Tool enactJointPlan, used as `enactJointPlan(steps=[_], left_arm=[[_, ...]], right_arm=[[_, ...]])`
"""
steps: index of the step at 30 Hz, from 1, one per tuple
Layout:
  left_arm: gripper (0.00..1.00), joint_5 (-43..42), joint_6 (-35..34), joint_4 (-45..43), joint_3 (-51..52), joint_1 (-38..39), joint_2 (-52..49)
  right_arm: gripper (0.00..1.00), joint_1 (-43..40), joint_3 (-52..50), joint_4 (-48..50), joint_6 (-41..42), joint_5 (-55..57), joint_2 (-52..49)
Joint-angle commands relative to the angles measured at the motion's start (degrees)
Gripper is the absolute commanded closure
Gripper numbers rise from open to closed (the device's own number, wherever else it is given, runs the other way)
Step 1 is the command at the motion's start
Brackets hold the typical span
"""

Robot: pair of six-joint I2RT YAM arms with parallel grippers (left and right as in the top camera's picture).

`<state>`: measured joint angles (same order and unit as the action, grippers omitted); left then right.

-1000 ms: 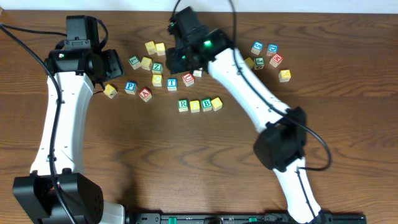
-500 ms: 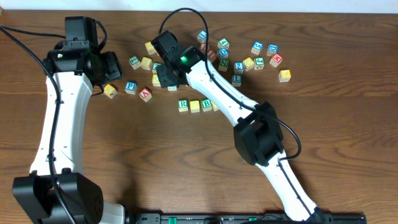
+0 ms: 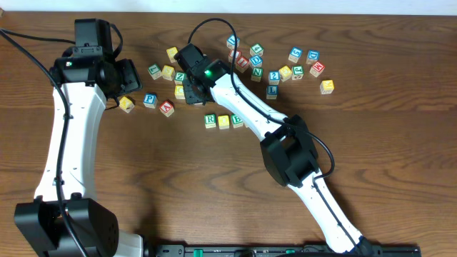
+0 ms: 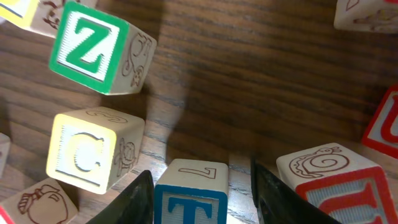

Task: Spell out ROBOT
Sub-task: 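Close the right gripper on the blue T block and lift it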

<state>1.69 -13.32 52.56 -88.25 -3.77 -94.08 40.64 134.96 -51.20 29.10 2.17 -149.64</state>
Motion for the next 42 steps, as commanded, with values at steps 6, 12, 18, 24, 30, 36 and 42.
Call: enactJointPlan(steps=[6, 12, 18, 24, 30, 36, 42], left_arm=[[0.31, 0.7, -0.3, -0.2, -0.9, -0.3, -0.1], [0.31, 0.7, -0.3, -0.2, -0.9, -0.3, -0.2], [0.31, 0.7, -0.3, -0.4, -0.9, -0.3, -0.2], [0.31, 0.7, -0.3, -0.3, -0.9, -0.3, -0.2], [0.31, 0.4, -2.1, -0.1, -0.9, -0.3, -0.2], [0.31, 0.2, -2.5, -0.1, -0.9, -0.3, -0.2], [0.31, 0.2, -5.0, -0.3, 0.9, 0.7, -0.2]], right_arm=[[0.66, 0.1, 1.1, -0.9, 1.1, 0.5, -0.9], [0.72, -0.2, 1.1, -1.3, 1.1, 0.5, 0.8], [0.76, -0.5, 1.1, -2.0, 0.4, 0.5, 4.0], [0.79, -1.7, 1.1, -5.9, -0.9, 0.8, 10.8], [0.81, -6.8, 1.1, -20.5, -2.5, 4.3, 19.7], [0.81, -13.2, -0.1, -36.8, -3.1, 10.0, 20.0], [0.84, -14.4, -16.8, -28.2, -2.9, 4.8, 19.1]])
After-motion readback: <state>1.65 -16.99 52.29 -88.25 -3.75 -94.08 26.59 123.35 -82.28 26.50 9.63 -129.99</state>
